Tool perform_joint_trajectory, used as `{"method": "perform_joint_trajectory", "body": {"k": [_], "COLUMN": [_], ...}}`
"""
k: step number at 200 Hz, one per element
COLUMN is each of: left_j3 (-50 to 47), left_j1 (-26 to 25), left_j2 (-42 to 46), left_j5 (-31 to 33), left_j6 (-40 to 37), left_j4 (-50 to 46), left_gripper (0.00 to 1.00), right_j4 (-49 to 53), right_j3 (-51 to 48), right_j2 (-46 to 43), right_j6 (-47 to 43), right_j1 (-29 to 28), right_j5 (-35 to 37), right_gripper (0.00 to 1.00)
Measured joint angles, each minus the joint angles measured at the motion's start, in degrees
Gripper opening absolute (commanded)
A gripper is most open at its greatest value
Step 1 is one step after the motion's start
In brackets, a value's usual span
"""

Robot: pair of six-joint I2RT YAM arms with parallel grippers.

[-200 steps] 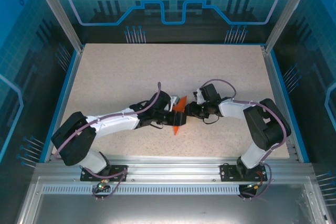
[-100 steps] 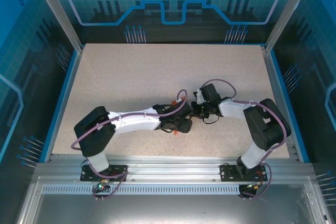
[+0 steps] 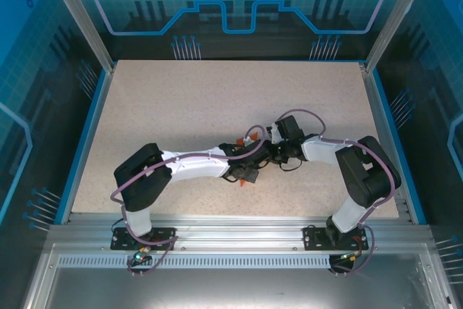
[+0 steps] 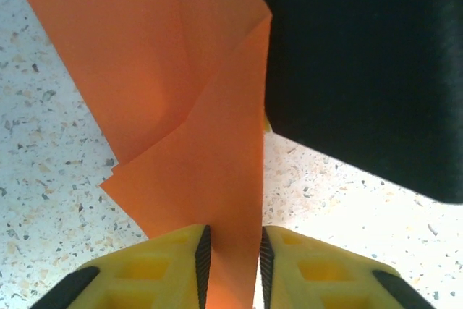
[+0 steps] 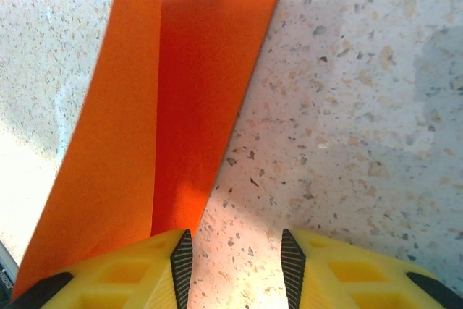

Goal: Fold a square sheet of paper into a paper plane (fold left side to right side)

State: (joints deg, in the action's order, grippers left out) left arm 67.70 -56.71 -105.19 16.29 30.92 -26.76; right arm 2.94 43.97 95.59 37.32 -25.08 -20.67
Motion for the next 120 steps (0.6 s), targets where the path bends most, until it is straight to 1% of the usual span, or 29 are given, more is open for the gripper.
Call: {"method": "perform_joint_trajectory", "body": {"k": [31, 74, 99, 120], "left_j3": [0.4, 0.4, 0.4, -0.8], "left_j1": [0.0, 0.0, 0.1, 1.0], "left_j2": [-0.5, -1.1, -1.1, -0.9], "left_j5": [0.0, -0.1, -0.7, -2.7], "left_j6": [0.0, 0.2, 0.3, 0.7], "left_j4": [0.0, 0.1, 0.3, 2.5], "left_gripper": [0.19, 0.06, 0.04, 0.03], "right_j4": [0.3, 0.5, 0.7, 0.7], "right_j3": [0.0, 0.0, 0.0, 0.0], "right_j2": [0.0, 0.0, 0.0, 0.0], "right_j6": [0.0, 0.0, 0.0, 0.0], "right_j1": [0.0, 0.0, 0.0, 0.0], "right_j5": [0.0, 0.0, 0.0, 0.0], "right_gripper": [0.4, 0.4, 0.4, 0.4]}}
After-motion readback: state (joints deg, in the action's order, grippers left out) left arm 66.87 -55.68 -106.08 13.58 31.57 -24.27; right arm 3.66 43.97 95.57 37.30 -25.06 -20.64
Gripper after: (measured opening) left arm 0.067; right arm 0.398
